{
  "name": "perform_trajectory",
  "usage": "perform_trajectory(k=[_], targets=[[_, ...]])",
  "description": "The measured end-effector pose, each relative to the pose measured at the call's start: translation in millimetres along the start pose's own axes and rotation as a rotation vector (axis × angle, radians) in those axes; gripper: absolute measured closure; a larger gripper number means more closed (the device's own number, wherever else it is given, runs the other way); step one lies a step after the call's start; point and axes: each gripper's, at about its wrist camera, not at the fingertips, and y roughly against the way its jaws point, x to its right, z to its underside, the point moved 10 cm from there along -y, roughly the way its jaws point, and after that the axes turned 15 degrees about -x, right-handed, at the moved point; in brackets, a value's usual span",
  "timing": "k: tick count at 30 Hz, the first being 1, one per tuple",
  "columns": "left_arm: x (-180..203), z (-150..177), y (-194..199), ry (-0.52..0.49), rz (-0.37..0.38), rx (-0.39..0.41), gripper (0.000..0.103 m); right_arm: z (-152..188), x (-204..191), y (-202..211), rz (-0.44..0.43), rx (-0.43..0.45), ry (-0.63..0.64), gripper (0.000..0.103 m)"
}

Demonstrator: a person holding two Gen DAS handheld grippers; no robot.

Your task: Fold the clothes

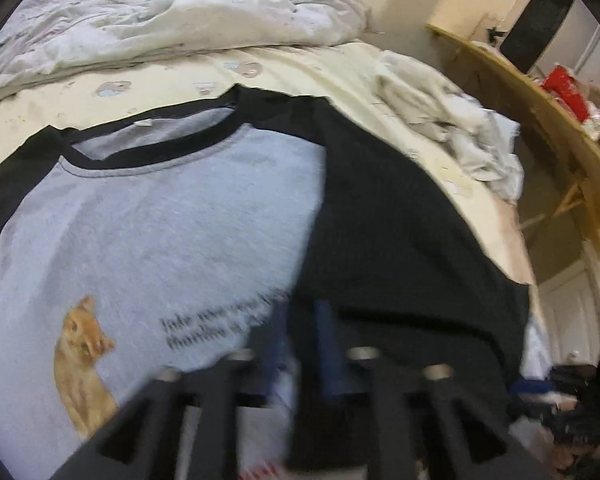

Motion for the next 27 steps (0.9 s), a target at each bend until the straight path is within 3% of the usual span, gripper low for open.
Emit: perform_trajectory(k=[3, 6, 9, 11, 15, 21, 25, 27], targets=[[26.2, 16.8, 23.2, -0.076, 0.048, 0.062, 0.069, -18.3, -5.2, 14.1, 0.014, 0.048, 0.012, 0.072], [38.2, 35.3, 2.8, -0.112, -0.016, -0.018, 0.069, -31.1, -8.1, -5.3, 0.027, 0.017, 0.011, 0.072], [29.6, 53.5, -10.6, -0.098, -0.101, -0.088, 0.073, -19.3, -5.0, -35.5, 0.085, -0.082, 0.021, 0.071], [24.2, 66.3, -8.1, -0.096, -0.149, -0.117, 0.075, -7.2, -7.6, -33.4, 0.112, -0.092, 0.045, 0.071], [20.3, 76.7, 8.4, -0.109, -0.149, -0.116, 0.075, 5.5, -7.9, -26.1, 0.108, -0.116, 0.045, 0.072], [69.7, 43.4, 30.8, -0.145, 0.017, -0.008, 0.075, -55.8, -9.6, 6.0, 0.065, 0.049, 0.031, 0.072], [100.5, 46.7, -11.7, -0.16, -0.004, -0.09, 0.075, -106.5, -1.0, -9.9, 0.131, 0.072, 0.063, 0.072], [113.0, 47.3, -28.6, -0.168, -0.018, -0.117, 0.075, -118.5, 13.2, -28.4, 0.159, 0.028, 0.06, 0.072]])
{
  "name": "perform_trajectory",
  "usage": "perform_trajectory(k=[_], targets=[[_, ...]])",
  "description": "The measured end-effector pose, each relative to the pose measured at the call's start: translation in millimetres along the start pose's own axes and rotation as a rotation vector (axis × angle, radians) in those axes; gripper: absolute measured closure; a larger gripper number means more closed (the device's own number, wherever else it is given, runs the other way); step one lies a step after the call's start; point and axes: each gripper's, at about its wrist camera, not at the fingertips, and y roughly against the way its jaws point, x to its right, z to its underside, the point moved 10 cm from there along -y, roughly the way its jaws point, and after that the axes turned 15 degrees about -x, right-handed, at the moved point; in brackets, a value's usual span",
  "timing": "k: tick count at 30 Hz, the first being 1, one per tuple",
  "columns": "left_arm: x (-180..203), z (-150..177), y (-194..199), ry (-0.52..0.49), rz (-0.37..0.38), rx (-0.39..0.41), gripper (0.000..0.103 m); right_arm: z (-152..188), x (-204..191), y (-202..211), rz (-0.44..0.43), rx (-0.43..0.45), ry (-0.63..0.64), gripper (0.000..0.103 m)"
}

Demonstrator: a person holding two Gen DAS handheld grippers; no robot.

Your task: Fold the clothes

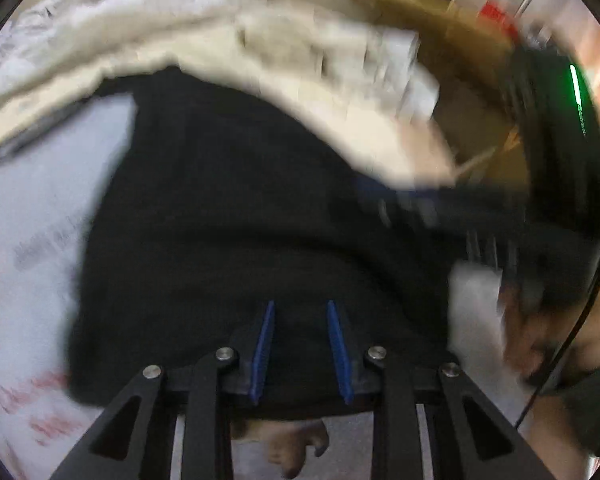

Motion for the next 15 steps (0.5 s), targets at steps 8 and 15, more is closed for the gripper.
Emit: perform_trajectory(k=[8, 15], targets=[[-6.5, 40.5, 34.5, -0.038, -0.008, 0.012, 0.075, 9.3, 8.3, 9.5, 0.018, 0.032, -0.004, 0.072], [-32.5, 11.3, 89.2, 0.068, 0.032, 0.152, 0.075, 90.8, -32.1, -1.8, -0.017, -0.108, 0.046, 0.071]])
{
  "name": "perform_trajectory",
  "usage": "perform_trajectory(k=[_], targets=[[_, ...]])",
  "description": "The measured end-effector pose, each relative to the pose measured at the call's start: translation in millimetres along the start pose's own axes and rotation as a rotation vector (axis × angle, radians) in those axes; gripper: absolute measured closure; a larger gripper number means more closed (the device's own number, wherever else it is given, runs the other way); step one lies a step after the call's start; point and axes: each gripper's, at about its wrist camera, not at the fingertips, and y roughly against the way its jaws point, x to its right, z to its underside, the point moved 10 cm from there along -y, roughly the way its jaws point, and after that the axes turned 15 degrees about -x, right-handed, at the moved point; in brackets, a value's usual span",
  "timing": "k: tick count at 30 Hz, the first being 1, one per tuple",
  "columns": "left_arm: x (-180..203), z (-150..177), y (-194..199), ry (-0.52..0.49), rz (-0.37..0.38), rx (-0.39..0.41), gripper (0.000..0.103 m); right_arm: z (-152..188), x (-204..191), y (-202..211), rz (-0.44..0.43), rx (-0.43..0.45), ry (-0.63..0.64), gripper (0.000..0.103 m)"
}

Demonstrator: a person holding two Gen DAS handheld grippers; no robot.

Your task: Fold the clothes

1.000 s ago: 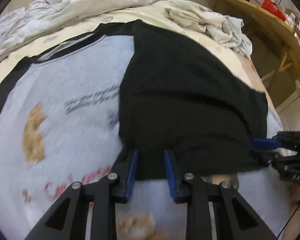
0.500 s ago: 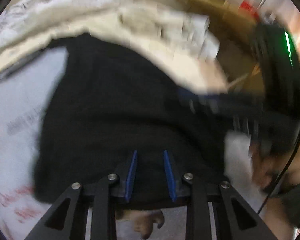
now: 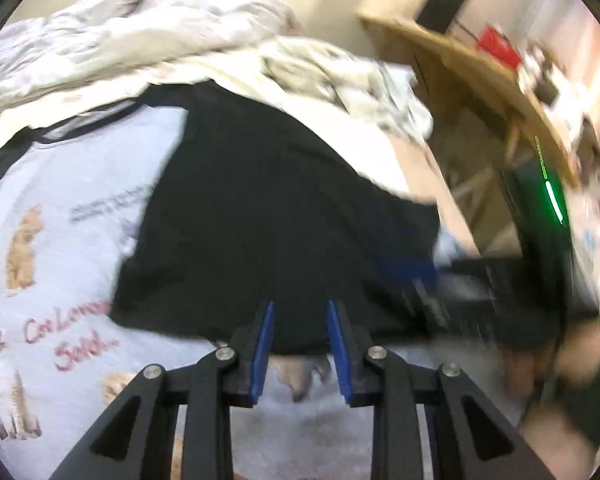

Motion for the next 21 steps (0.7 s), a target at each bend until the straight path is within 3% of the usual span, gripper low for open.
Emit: perform_trajectory(k=[3, 6, 8, 11, 13, 15, 21], targets=[[-10.1, -18.6, 3.9, 0.013, -0.029, 0.014, 0.075, 29.6, -2.6, 8.4, 0.022, -0.025, -0.016, 0.071], [-14.7, -37.1, -13.7, 0.052, -0.073, 0.0, 0.075, 26.2, -7.2, 24.6, 0.063, -0.008, -0.013, 0.072], [-22.0, -46.5, -33.0, 0.121, -0.074, -0.037, 0.075, 6.3, -9.2, 32.6, 0.046, 0.038, -0.03, 0.072], [-33.7, -38.5, -35.8, 0.162, -0.052, -0.038, 0.075, -22.9, -12.0, 42.1, 0.023, 0.1, -0.052, 0.072], [-40.3, -31.7, -29.8, 0.158, -0.07, -0.029, 0.075, -35.8, -11.7, 23.7, 0.037, 0.077, -0.047, 0.072], [-48.6, -21.0, -22.1, 0.163, -0.082, -0.036, 0.075, -29.1, -1.8, 1.9, 0.055, 0.018, -0.044, 0.071], [-62.3, 6.7, -8.7, 0.15, -0.076, -0.05, 0.075, -17.3, -0.9, -8.9, 0.095, -0.023, -0.045, 0.071]])
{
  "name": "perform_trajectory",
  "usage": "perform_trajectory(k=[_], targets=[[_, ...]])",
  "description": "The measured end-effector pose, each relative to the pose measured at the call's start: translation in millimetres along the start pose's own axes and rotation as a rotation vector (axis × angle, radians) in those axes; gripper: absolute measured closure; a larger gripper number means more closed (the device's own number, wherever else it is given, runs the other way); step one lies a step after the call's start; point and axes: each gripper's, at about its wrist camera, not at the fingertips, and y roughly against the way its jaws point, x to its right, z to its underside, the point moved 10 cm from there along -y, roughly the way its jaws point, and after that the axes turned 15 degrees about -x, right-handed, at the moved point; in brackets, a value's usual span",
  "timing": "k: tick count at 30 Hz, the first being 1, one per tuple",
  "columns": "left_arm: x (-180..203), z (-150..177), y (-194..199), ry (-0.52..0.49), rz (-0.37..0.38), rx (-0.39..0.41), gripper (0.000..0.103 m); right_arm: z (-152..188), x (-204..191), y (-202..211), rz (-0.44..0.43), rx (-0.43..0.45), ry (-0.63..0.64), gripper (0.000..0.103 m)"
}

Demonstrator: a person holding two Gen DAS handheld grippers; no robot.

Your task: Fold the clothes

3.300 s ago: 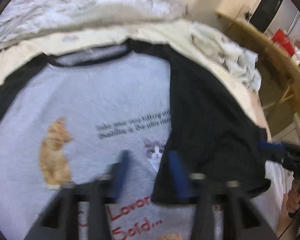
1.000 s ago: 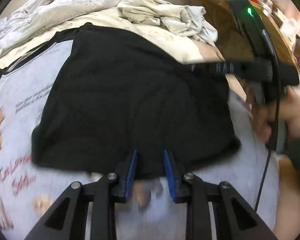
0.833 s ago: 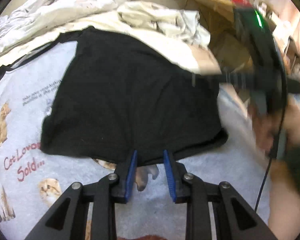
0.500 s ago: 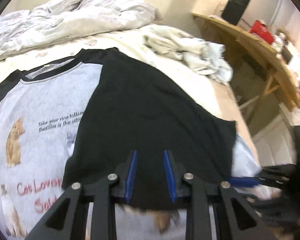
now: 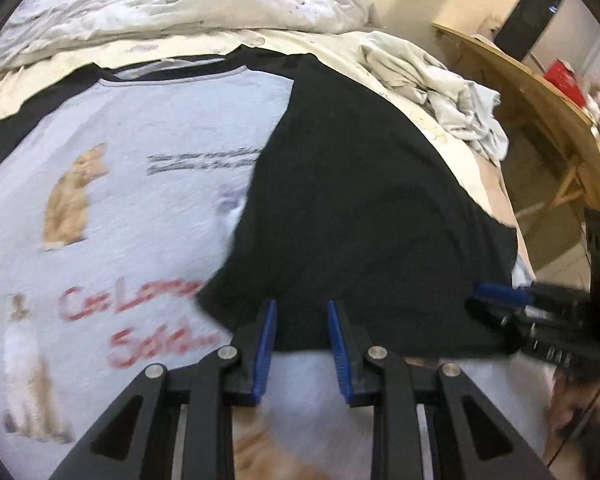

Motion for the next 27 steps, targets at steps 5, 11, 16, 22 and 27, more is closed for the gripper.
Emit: perform_trajectory(k=[5, 11, 16, 22, 27], targets=[[-41.1, 18.5, 51.8, 0.046, 0.0, 0.051, 0.075, -26.8, -41.8, 23.4, -0.022, 0.023, 0.095, 0.071], [-189.2, 28.8, 178.1, 0.399, -0.11, 0.334, 0.053, -117.4, -184.7, 87.1, -0.236, 0.156, 0.369, 0.071], [-344.9, 86.7, 251.5, 0.818, -0.28, 0.512, 0.04, -184.8, -313.0, 115.7, -0.375, 0.176, 0.58, 0.062], [-444.6, 123.7, 231.1, 1.147, -0.054, 0.543, 0.04, -257.4, -439.6, 84.7, -0.425, 0.127, 0.751, 0.037], [-461.8, 102.7, 231.3, 1.086, -0.105, 0.546, 0.04, -284.0, -513.8, 44.8, -0.364, 0.088, 0.905, 0.037]])
